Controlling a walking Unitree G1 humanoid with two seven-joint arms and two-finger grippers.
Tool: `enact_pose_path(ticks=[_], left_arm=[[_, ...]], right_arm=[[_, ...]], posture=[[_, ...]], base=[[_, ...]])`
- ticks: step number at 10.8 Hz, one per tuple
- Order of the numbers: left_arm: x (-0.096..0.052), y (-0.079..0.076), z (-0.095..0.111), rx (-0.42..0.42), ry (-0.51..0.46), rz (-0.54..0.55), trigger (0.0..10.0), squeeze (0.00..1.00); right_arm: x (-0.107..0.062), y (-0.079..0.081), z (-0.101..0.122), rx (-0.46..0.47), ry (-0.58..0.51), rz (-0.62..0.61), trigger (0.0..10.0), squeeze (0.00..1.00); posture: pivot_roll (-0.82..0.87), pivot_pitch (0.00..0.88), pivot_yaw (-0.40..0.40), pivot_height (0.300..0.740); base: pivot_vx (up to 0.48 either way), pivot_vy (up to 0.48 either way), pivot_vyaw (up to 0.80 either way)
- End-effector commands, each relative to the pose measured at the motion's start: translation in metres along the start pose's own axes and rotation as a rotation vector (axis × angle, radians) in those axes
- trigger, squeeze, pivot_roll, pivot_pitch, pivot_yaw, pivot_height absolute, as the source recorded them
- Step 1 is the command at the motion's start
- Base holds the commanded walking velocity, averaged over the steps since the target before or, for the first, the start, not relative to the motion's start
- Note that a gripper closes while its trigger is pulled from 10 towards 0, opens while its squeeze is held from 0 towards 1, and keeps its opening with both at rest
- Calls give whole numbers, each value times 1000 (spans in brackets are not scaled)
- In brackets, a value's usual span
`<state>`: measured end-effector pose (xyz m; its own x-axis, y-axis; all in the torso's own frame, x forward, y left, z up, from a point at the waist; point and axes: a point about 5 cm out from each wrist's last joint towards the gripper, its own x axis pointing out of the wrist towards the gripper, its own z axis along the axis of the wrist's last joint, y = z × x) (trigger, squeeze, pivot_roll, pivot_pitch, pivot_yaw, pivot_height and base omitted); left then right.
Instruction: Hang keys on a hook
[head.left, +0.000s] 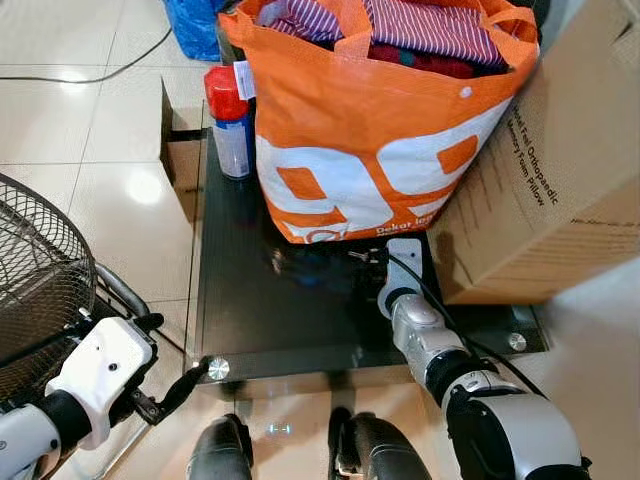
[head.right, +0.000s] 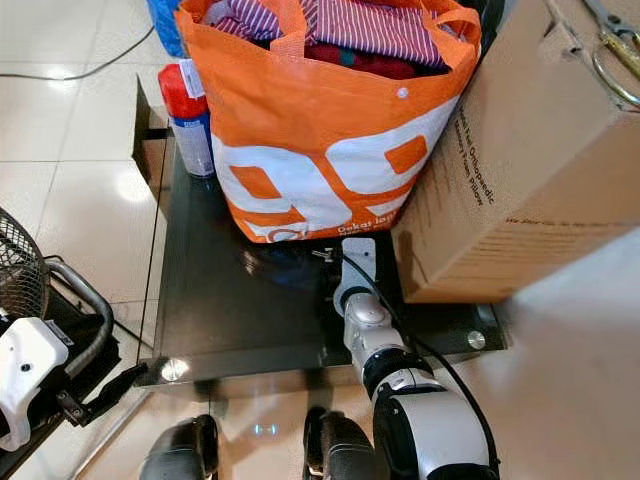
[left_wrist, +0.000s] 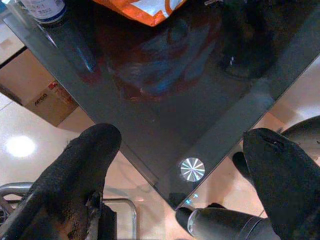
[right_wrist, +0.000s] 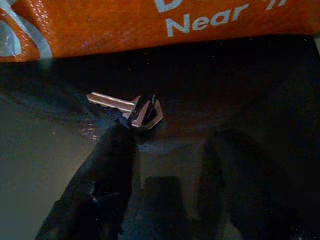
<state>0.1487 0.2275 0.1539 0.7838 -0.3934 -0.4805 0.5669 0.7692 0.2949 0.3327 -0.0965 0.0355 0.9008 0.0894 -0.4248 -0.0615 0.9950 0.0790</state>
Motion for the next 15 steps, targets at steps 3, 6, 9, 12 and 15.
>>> enact_pose_path(ticks=[3, 6, 9, 12, 15], left_arm=[[-6, -4, 1, -3, 12, -6, 10000, 478], [-8, -4, 0, -5, 20, -8, 10000, 482], [-8, -5, 1, -3, 21, -10, 10000, 478], [-9, -4, 1, -1, 24, -11, 10000, 482], [-9, -4, 1, 1, 27, -12, 10000, 478]], right_arm=[[-1, -3, -4, 21, 2, 4, 0, 0], [-1, 3, -1, 40, -25, 34, 0, 0], [-1, 5, -1, 39, -25, 45, 0, 0], [-1, 6, -1, 45, -26, 46, 0, 0], [-1, 7, -1, 52, -28, 45, 0, 0]], posture=[[185, 286, -106, 732], [186, 289, -106, 732], [190, 290, -104, 732], [194, 290, -101, 732], [198, 284, -96, 732]], base=[[0, 0, 0], [0, 0, 0], [0, 0, 0], [0, 0, 0], [0, 0, 0]])
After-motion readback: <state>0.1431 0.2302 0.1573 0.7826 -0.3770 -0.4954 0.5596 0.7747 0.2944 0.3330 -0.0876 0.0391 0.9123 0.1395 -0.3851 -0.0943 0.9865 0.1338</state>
